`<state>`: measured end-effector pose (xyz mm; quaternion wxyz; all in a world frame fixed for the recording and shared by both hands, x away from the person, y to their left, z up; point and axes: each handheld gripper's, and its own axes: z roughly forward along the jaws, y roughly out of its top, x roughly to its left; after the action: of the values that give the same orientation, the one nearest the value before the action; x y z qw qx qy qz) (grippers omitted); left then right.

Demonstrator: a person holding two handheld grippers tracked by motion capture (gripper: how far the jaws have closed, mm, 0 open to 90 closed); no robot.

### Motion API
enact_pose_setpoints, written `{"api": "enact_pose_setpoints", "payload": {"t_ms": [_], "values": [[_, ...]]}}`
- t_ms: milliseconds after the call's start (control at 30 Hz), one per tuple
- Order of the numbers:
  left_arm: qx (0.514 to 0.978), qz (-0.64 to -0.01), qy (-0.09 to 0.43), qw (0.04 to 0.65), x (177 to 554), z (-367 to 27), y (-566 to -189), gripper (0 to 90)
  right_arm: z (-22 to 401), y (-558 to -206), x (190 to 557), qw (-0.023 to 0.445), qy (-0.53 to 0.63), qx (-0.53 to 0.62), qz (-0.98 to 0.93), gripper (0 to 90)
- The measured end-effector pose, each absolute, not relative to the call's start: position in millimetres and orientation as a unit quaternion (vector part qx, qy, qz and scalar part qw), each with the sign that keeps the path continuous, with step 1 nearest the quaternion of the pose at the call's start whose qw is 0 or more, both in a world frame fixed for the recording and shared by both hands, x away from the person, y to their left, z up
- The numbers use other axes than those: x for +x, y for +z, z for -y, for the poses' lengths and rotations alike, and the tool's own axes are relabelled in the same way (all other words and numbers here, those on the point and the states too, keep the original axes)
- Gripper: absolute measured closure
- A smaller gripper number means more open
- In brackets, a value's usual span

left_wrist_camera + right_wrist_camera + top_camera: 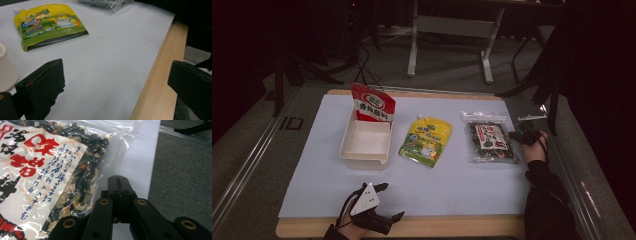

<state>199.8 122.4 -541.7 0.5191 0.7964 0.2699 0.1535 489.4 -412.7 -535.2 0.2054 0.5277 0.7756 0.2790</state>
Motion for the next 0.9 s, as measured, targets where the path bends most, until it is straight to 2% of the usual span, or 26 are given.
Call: {"api": "enact_pose_setpoints", "payload": {"t_ms": [600, 900], "values": [[0.8, -0.26, 0.158, 0.518, 197.7, -120.4, -538.8, 2.0, 368.1, -535.8, 455.1, 0.187, 0.29, 0.488, -0.802, 90.0], [0.801, -0.256, 0.157, 0.517, 198.2, -119.1, -538.6, 2.0, 359.0, -537.2, 437.2, 0.169, 0.307, 0.476, -0.806, 90.0]]}}
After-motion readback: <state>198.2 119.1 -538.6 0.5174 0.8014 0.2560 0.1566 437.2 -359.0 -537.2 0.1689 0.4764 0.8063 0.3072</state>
